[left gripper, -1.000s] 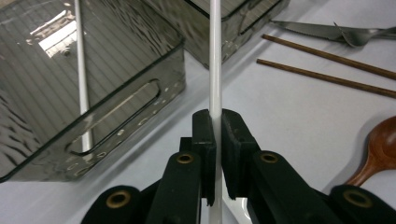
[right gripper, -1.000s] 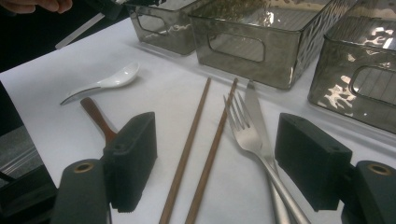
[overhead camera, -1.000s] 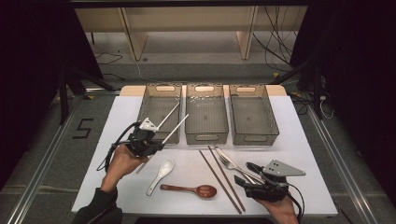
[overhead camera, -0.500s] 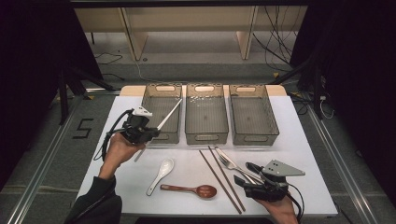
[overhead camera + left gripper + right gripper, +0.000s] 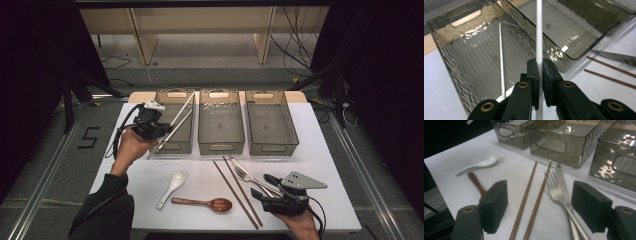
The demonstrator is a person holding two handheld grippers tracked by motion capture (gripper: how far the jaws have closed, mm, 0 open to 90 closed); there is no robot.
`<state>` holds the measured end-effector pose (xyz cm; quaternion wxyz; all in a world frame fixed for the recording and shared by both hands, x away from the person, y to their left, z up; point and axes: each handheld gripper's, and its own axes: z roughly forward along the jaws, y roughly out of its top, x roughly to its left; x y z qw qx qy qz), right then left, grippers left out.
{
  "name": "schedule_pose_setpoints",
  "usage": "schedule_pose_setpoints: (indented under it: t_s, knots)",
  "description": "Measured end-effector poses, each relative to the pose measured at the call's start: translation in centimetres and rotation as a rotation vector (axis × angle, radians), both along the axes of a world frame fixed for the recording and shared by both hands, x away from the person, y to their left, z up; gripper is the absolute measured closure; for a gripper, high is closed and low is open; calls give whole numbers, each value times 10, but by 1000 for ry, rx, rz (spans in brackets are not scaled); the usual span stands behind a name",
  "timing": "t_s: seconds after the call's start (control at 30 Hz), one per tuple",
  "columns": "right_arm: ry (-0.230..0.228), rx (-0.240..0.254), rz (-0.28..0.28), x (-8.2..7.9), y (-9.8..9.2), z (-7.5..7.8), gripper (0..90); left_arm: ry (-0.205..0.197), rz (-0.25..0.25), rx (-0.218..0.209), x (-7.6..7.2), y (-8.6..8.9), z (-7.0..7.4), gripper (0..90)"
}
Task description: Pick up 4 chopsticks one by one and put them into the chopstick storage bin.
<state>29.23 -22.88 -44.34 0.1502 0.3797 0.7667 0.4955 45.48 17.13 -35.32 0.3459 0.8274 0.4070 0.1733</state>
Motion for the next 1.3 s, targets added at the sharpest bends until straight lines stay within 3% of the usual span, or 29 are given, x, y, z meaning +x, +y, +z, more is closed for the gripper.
schedule_pose_setpoints:
  t_s: [0.47, 0.63, 0.73, 0.9, 1.07, 1.3]
  knots:
    - [0, 0, 4, 0, 0, 0, 303, -38, 13, 16, 33, -2, 6, 845]
    - [1, 0, 4, 0, 0, 0, 303, -44, 35, -10, 41, 3, 8, 845]
    - [-2, 0, 4, 0, 0, 0, 303, -52, 38, -5, 45, 5, 9, 844]
    - [0, -5, 7, 0, 1, -1, 303, -63, 52, -14, 53, 9, 5, 844]
    - [5, -3, 8, 0, 1, -1, 303, -69, 56, 4, 60, 10, 0, 844]
    - [1, -1, 9, 0, 1, -1, 303, -71, 86, -24, 67, 18, -11, 844]
